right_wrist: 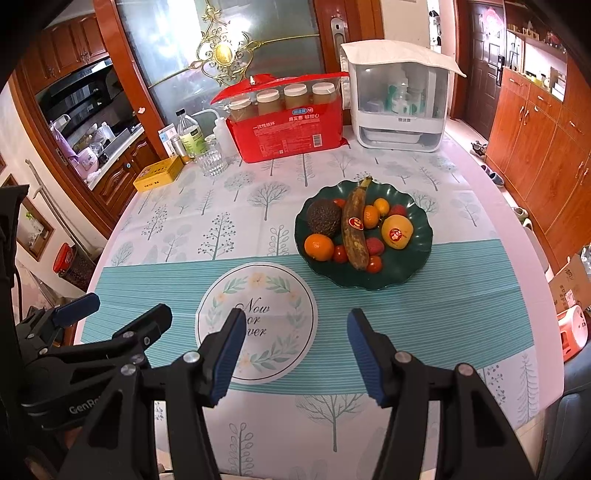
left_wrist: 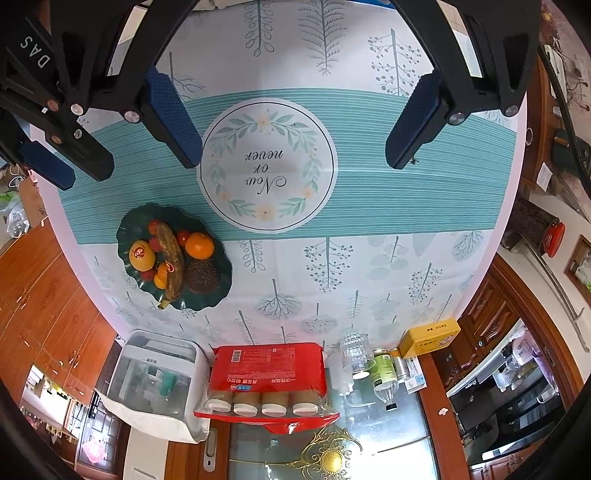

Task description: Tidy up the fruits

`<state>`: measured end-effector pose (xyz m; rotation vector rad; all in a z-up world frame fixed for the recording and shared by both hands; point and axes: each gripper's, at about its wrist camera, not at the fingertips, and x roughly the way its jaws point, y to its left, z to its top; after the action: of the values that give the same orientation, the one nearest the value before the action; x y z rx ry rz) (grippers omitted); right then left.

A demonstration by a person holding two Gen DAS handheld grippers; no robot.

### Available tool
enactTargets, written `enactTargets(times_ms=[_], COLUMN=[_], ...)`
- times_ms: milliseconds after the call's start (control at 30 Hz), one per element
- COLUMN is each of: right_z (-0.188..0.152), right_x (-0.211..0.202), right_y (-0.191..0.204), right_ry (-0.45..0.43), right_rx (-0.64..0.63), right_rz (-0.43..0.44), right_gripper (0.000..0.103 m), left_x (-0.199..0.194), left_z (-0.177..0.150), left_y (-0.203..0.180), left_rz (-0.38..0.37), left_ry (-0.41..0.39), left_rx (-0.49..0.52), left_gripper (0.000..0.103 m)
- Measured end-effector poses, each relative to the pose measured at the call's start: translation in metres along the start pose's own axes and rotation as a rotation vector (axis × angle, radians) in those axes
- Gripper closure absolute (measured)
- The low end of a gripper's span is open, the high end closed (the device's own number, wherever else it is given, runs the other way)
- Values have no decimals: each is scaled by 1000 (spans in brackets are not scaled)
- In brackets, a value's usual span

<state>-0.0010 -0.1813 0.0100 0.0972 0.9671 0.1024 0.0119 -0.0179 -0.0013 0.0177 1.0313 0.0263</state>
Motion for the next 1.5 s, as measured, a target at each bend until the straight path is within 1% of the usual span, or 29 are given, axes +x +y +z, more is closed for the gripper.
enactTargets(times_ms=[833, 1100, 1500], right_z=[0, 0, -4], right_x=[1, 2, 1], right_y=[0, 0, -4], right_ry=[0, 1, 10], right_rx=[0, 1, 2], right_rz=[1, 1, 5], right_gripper=[46, 46, 46], left_x=[0, 6, 11], left_z=[0, -6, -4], left_y=[2, -7, -8], left_rz=[-6, -4, -8], left_ry=[2, 18, 31], left_rx=[1, -9, -16], left_gripper=[4, 4, 4])
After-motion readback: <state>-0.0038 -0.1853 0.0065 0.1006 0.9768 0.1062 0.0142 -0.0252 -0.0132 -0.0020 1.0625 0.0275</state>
